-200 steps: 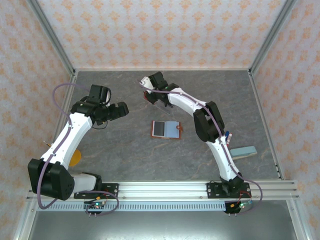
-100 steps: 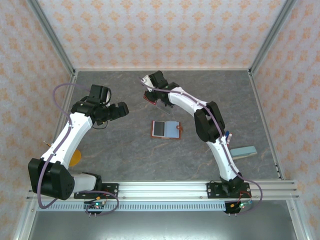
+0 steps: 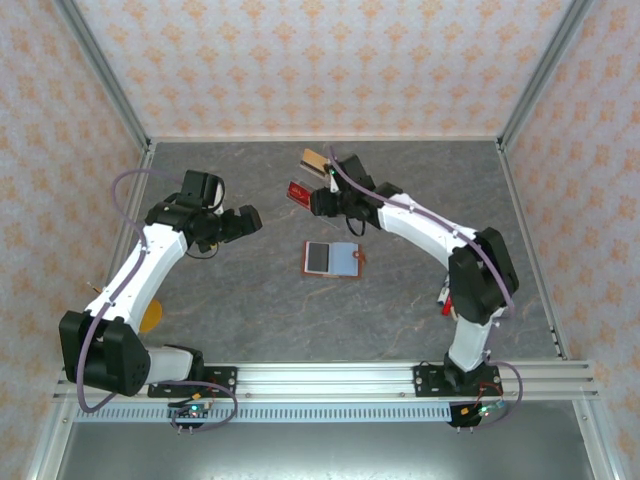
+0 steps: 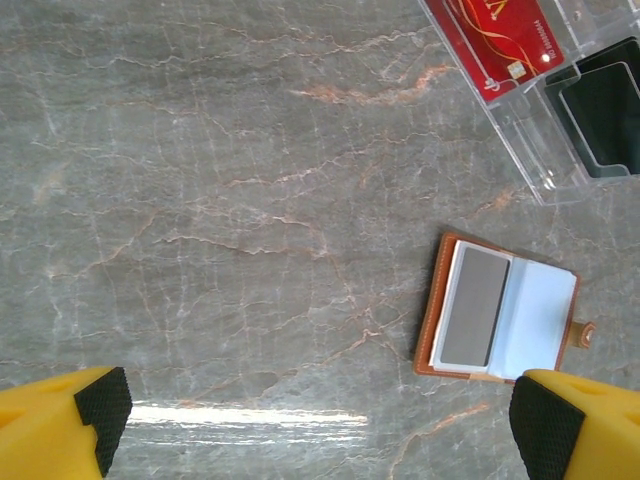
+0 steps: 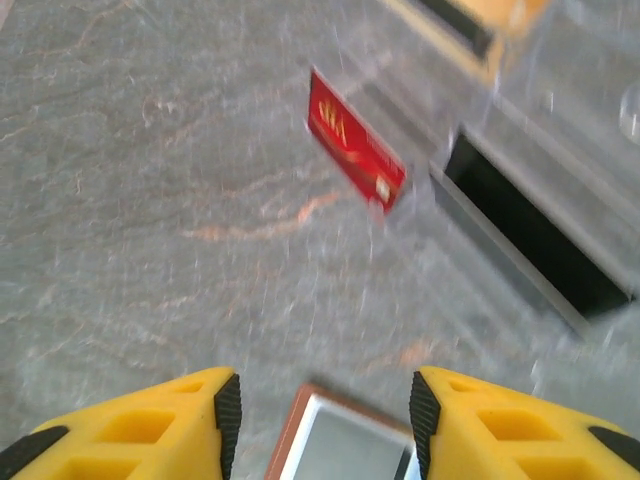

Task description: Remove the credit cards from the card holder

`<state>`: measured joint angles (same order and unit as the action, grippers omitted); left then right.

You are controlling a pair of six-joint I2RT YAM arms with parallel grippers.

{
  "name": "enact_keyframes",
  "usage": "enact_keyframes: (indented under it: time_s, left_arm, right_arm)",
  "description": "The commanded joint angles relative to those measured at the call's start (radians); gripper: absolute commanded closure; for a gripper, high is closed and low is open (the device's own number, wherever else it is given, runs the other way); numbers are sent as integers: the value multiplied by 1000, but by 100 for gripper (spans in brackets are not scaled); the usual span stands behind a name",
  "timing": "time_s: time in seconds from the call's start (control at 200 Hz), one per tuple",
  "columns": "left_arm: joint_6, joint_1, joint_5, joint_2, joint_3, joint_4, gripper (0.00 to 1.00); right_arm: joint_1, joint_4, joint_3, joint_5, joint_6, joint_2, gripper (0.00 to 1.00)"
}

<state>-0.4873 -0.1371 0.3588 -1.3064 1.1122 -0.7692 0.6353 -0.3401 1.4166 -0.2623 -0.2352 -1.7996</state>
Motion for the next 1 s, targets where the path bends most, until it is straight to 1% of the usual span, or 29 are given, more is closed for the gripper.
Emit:
enact_keyframes:
  time_s: [0.0, 0.08, 0.13, 0.185, 0.28, 0.51, 0.681, 0.711, 0.811, 0.991]
  left_arm:
    - [-14, -1, 52, -9, -20, 55, 0]
    - [-18, -7, 69, -11, -30, 75, 0]
    - [-20, -10, 72, -15, -33, 79, 0]
    - [-19, -14, 76, -21, -35, 81, 1]
    - [-21, -22, 91, -33, -43, 95, 3]
    - [-39, -57, 125, -78, -57, 134, 5]
    - [-42, -101, 125, -121, -54, 157, 7]
    - [-74, -111, 124, -130, -52, 160, 8]
    - [-93, -144, 126, -170, -48, 176, 13]
    - [-134, -203, 148, -241, -37, 226, 18]
  right_arm:
    - [30, -12, -68, -45, -168, 10, 48]
    - [30, -12, -105, -82, -225, -19, 48]
    - [30, 2, -125, -128, -259, -41, 48]
    - [33, 23, -143, -172, -291, -67, 49]
    - [33, 33, -155, -201, -328, -102, 53]
    - [34, 9, -166, -168, -342, -123, 54]
    - [33, -44, -165, -108, -329, -128, 53]
    - [33, -45, -166, -101, -328, -129, 53]
    - [33, -38, -165, -111, -325, -139, 53]
    - [29, -12, -165, -149, -329, -156, 53]
